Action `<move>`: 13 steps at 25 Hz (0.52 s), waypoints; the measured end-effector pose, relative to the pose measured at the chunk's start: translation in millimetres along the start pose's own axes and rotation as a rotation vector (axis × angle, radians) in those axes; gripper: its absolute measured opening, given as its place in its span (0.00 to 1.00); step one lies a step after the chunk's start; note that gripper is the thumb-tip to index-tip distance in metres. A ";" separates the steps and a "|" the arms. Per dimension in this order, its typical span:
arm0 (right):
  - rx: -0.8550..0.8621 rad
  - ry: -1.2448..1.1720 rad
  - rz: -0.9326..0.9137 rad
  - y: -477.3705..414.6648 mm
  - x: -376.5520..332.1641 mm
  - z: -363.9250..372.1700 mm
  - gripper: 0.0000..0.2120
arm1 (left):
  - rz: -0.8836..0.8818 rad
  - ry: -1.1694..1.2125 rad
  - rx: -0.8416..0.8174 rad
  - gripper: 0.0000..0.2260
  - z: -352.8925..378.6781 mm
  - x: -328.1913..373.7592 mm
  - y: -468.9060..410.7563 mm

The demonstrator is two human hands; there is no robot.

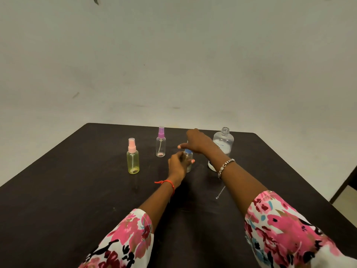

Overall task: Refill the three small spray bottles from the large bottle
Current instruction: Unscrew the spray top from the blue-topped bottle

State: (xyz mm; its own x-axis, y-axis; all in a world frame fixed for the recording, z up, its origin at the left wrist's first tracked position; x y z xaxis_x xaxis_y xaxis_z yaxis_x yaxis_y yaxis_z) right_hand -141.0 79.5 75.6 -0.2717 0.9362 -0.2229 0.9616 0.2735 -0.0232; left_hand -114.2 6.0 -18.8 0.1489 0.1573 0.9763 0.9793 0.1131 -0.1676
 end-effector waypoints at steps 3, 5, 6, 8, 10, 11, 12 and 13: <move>-0.109 -0.095 -0.068 0.9 -1.5 -5.1 0.07 | -0.013 0.017 0.001 0.11 0.9 -1.4 0.3; -0.080 -0.121 -0.078 3.1 -2.0 -6.3 0.08 | -0.024 0.010 0.009 0.11 0.0 -2.4 -0.5; -0.032 -0.097 -0.057 2.4 -0.4 -4.7 0.10 | -0.022 -0.014 0.007 0.13 0.0 -4.0 -2.1; 0.007 -0.019 -0.001 1.1 1.2 -1.0 0.13 | -0.015 -0.020 -0.011 0.12 0.0 -3.1 -0.9; -0.036 -0.059 -0.015 -0.1 0.5 -0.8 0.10 | -0.030 0.025 -0.026 0.11 0.0 -1.0 1.5; -0.056 -0.088 -0.032 1.2 -0.7 -3.5 0.09 | -0.032 0.039 -0.030 0.12 0.7 0.0 1.9; -0.057 -0.098 -0.053 3.2 -1.7 -7.5 0.08 | -0.035 0.043 -0.036 0.13 0.8 -0.4 1.7; -0.050 -0.096 -0.078 5.9 -2.4 -11.6 0.08 | -0.034 0.053 -0.049 0.14 1.0 0.7 2.4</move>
State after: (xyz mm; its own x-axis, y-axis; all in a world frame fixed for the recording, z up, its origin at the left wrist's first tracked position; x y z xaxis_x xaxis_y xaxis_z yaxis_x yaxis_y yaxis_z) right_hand -135.1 81.4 87.3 -0.3384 0.8868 -0.3146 0.9338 0.3577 0.0036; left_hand -111.9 7.3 -18.6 0.1210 0.1015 0.9875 0.9893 0.0696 -0.1283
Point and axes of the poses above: each hand's wrist, its own y-axis away from the middle knuckle, its own z-axis out of the palm, x = y × z, the point moved 2 cm from there along -y, towards the middle knuckle, and after that the axes turned 3 degrees about -x, right-handed, at the moved point
